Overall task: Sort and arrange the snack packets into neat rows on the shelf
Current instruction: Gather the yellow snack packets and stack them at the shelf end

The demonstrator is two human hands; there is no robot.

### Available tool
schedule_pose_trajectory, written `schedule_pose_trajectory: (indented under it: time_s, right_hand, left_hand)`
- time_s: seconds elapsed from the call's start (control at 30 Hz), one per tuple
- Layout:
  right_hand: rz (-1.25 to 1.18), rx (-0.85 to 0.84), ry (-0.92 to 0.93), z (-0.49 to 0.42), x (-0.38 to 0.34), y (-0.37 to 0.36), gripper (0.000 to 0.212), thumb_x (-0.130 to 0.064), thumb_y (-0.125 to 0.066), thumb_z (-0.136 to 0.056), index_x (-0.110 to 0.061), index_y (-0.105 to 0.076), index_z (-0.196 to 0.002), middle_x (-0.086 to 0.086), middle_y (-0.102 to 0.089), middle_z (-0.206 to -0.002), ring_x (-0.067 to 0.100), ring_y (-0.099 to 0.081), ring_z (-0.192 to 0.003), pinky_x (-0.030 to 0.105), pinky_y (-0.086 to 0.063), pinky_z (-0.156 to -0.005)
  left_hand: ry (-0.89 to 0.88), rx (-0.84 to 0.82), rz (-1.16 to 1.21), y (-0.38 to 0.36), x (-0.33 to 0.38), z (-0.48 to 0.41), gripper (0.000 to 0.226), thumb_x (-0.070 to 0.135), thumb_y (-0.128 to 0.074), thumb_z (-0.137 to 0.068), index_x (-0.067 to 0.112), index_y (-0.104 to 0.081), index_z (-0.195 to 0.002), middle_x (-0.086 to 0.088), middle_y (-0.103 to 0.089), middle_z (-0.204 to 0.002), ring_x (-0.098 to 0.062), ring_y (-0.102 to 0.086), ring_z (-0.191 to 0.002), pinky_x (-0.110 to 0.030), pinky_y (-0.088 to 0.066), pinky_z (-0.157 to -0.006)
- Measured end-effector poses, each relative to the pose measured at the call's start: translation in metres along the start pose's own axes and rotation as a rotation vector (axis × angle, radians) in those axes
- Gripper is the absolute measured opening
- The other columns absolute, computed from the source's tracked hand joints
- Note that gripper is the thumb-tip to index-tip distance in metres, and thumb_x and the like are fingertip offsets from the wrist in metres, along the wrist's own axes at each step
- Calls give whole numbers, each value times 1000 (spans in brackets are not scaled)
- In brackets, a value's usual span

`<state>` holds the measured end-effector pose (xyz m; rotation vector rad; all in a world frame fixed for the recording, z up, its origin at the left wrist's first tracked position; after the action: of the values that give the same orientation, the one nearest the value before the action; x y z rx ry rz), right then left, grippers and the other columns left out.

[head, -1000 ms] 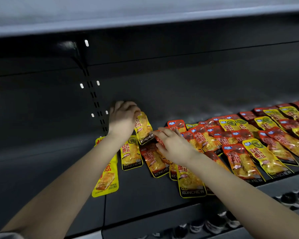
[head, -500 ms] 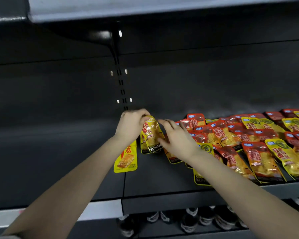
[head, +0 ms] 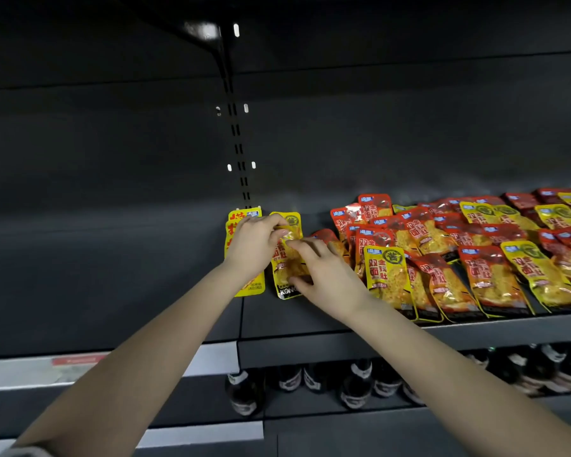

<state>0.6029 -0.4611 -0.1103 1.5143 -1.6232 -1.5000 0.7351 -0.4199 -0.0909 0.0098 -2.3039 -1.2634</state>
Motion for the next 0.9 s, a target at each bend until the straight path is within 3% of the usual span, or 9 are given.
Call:
schedule_pose_trajectory:
  time_s: [0.17, 0.3, 0.53, 0.7, 0.8, 0.9]
  right_hand:
    - [20, 50, -2, 12, 7, -5, 51, -24, -69, -80, -12, -53, -128, 15, -51, -126, 35, -50, -118, 52, -37, -105]
    - [41, 46, -7, 19, 10, -8, 46, -24, -70, -79, -11, -58, -122, 15, -57, -117, 36, -58, -106, 53, -41, -101]
    - [34, -28, -11, 22, 10, -12, 35, -23, -63, -87, -13, -62, -120, 14, -52, -131, 34, -54, -116, 45, -29, -110]
    - [11, -76, -8, 21, 9, -12, 32, -26, -54, -93, -16, -60, -123, 6, -49, -136, 25, -48, -123, 35, -24, -112]
    - [27, -110, -7, 21, 8, -12, 33, -28, -51, -94, -17, -58, -124, 4, -49, -136, 24, -46, -124, 35, -23, -113]
    - [32, -131, -11, 20, 9, -13, 33, -29, -50, -94, -18, -58, -125, 3, -49, -135, 24, -47, -123, 35, -21, -113]
  left_hand:
    - [-26, -52, -24, -17, 2, 4, 13, 18, -58, -90, 19, -69, -96, 1, -68, -103, -27, -57, -99, -42, -39, -95]
    - [-50, -73, -43, -24, 6, 9, 14, 20, -57, -92, 21, -70, -96, 3, -68, -105, -24, -58, -100, -39, -38, -96]
    - [-29, -51, 9, -28, 8, 11, 11, 20, -60, -91, 19, -70, -95, 1, -66, -101, -24, -62, -93, -43, -47, -89]
    - [81, 2, 97, -24, 7, 11, 14, 19, -66, -87, 12, -61, -98, 5, -53, -91, -11, -54, -81, -25, -47, -76]
    - [77, -18, 119, -26, 9, 11, 10, 18, -65, -88, 11, -60, -93, 2, -63, -85, -12, -60, -80, -25, -49, -74]
    - [39, -66, 99, -32, 7, 17, 14, 17, -61, -91, 11, -65, -103, -5, -70, -98, -20, -67, -94, -33, -52, -82]
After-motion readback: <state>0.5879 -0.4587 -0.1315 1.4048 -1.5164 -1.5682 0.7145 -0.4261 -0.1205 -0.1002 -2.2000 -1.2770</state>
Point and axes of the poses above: each hand's wrist, its own z-axis away from the middle knuckle, its own y-axis out of the back of the hand, x = y × z, the point moved 5 cm from there along -z, towards the middle knuckle
